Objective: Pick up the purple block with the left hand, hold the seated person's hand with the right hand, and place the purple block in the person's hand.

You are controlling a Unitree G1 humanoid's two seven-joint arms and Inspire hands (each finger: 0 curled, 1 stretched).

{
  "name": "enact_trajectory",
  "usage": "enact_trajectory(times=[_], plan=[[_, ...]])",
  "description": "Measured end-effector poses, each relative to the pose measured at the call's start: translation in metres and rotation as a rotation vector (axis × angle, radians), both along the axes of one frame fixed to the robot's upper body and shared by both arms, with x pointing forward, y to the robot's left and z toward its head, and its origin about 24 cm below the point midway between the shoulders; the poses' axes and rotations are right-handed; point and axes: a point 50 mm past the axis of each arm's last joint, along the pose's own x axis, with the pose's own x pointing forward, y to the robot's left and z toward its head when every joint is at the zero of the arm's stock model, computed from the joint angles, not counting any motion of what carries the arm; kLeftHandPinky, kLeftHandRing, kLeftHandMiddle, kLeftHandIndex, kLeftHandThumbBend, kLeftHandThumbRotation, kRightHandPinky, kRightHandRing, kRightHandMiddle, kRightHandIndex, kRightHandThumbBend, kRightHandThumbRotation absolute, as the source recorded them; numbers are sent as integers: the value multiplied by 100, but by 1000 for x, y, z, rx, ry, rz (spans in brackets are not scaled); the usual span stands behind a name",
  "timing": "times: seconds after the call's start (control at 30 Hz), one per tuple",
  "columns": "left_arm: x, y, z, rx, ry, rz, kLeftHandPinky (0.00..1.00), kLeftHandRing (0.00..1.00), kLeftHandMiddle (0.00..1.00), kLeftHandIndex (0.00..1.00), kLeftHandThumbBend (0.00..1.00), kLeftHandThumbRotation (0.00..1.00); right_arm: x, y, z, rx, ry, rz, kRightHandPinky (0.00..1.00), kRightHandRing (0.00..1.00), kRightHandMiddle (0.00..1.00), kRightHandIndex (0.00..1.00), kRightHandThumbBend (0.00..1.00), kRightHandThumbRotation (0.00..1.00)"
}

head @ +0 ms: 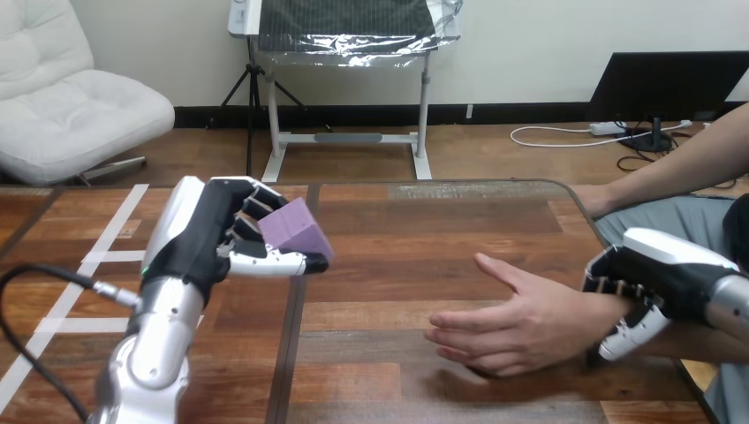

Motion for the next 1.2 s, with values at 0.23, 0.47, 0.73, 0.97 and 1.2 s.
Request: enact_trajectory(times=[0.23,0.47,0.73,0.97,1.2], plan=[[8,-3,-4,4,10,-7,25,32,38,46,69,0,4,6,2,20,-14,8,36,42,49,52,80,17],[16,-7,-7,6,25,-15,25,32,38,46,69,0,7,11,5,42,-30,15,35,41,48,51,81,15],[23,-13,-11,0,31,-25,25,32,39,46,68,0,10,18,9,56,-50,39,36,41,48,51,80,16],[29,-22,-15,0,47,-39,23,30,37,46,69,0,12,26,12,69,-60,60,36,42,48,51,80,17],[34,-33,-19,16,68,-67,21,28,36,46,69,0,13,35,14,83,-70,76,36,42,49,51,81,17]])
